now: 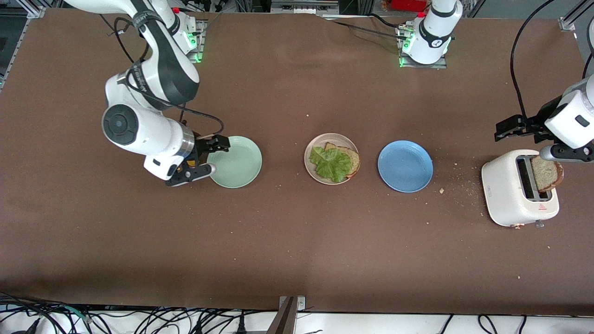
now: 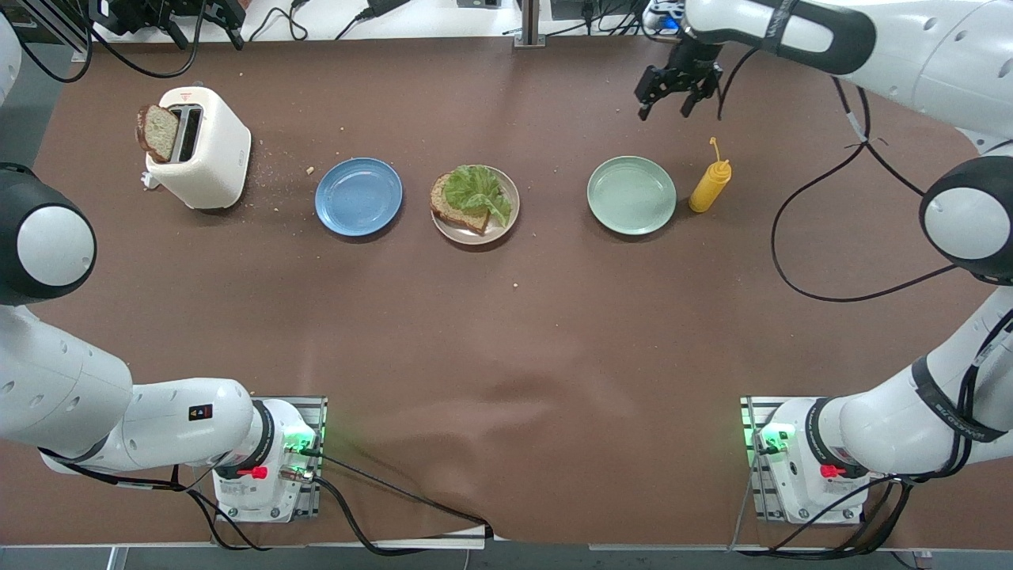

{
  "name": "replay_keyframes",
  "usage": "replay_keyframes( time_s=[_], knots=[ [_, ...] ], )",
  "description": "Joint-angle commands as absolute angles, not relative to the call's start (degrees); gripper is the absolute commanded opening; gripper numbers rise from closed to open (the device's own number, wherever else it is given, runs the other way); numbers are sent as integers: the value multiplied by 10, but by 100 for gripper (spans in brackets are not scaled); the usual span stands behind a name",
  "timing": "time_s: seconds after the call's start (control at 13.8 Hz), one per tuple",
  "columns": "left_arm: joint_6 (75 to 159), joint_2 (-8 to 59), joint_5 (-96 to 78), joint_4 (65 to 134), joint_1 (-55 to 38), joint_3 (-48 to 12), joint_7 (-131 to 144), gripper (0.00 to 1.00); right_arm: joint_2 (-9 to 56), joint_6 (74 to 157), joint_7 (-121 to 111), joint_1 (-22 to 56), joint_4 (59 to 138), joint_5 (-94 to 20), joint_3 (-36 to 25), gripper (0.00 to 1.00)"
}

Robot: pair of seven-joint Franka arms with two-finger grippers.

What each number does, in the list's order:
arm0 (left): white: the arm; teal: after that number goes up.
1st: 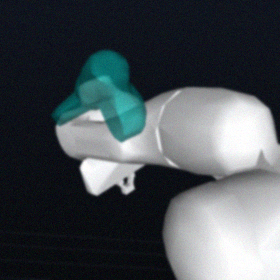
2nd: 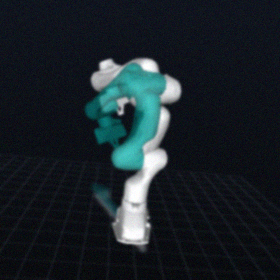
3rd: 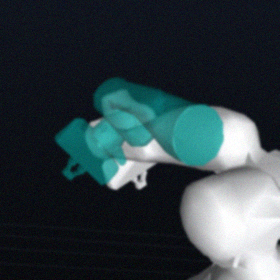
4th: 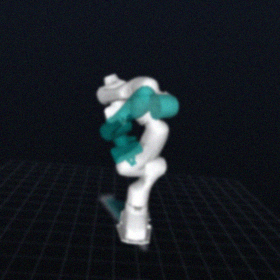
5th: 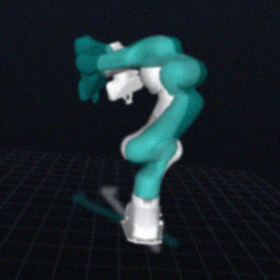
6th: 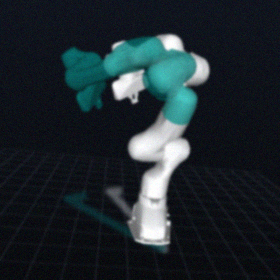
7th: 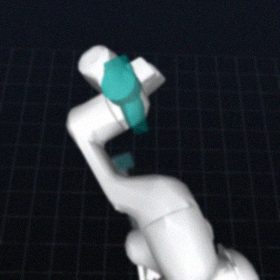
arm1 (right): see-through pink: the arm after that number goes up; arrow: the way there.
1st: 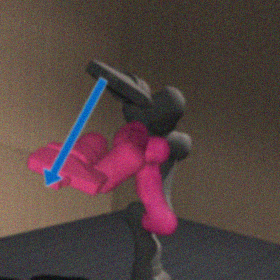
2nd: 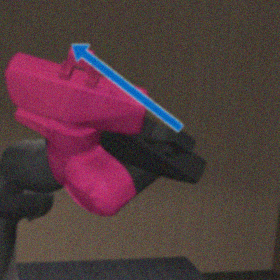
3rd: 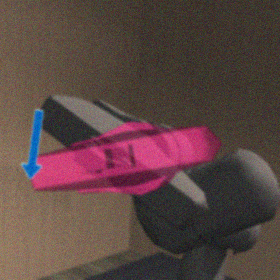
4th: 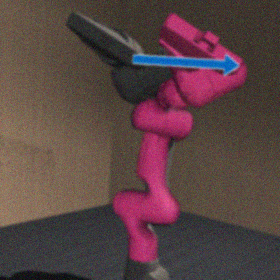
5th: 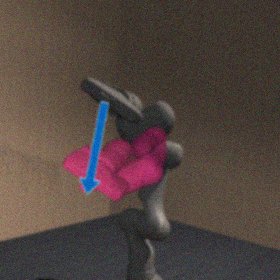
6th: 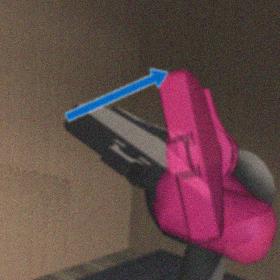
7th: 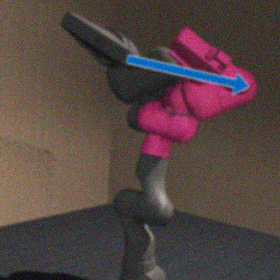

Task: Make sandwich in beige plate with both arms
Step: 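Withdraw the right gripper while the left gripper moves to the toaster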

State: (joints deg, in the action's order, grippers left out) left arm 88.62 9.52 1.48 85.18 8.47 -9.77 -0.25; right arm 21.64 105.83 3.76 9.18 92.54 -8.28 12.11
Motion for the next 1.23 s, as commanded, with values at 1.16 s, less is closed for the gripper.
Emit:
replay_keyframes(
  time_s=[1.16],
  knots=[
    [1050,251,39,843,273,-98,-175,100,98,965,-11,24,904,54,17,100]
  ],
)
